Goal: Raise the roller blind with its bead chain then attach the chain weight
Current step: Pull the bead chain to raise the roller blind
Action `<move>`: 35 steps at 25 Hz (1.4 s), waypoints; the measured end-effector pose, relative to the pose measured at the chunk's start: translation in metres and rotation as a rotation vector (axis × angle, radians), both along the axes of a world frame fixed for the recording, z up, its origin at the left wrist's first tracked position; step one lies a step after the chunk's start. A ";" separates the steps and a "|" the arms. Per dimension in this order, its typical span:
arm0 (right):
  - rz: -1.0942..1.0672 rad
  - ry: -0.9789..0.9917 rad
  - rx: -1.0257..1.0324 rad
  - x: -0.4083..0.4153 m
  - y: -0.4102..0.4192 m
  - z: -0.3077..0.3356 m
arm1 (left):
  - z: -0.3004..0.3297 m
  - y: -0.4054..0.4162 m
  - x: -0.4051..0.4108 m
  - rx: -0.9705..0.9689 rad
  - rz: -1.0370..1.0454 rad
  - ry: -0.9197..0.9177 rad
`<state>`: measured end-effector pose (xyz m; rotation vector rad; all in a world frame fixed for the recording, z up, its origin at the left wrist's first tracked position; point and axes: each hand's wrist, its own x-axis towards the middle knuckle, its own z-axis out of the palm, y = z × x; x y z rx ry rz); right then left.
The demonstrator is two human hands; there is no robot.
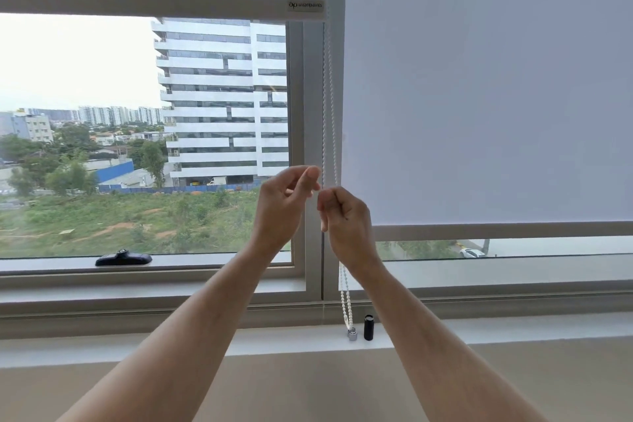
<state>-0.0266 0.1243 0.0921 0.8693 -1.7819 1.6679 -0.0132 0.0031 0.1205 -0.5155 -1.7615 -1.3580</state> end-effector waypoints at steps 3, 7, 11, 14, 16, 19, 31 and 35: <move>0.053 -0.016 0.011 0.002 -0.004 -0.017 | 0.016 0.006 0.000 -0.015 -0.028 0.012; 0.099 -0.065 0.031 0.000 -0.004 -0.038 | 0.004 0.011 -0.004 -0.031 -0.008 -0.018; 0.198 -0.148 0.086 -0.011 0.009 -0.052 | -0.022 0.004 -0.007 -0.008 -0.033 -0.057; 0.157 -0.193 -0.063 -0.016 0.016 -0.044 | -0.030 0.001 -0.010 -0.005 -0.052 -0.043; 0.069 -0.174 -0.173 -0.021 0.015 -0.024 | -0.032 0.004 -0.010 -0.002 -0.080 -0.028; 0.003 -0.091 -0.199 -0.022 0.011 0.023 | -0.041 0.008 -0.009 -0.024 -0.097 -0.048; 0.087 0.054 -0.032 -0.011 -0.002 0.097 | -0.039 -0.012 -0.006 -0.284 -0.002 -0.083; 0.027 0.054 -0.012 -0.012 0.006 0.077 | 0.003 -0.024 -0.001 -0.105 -0.019 0.088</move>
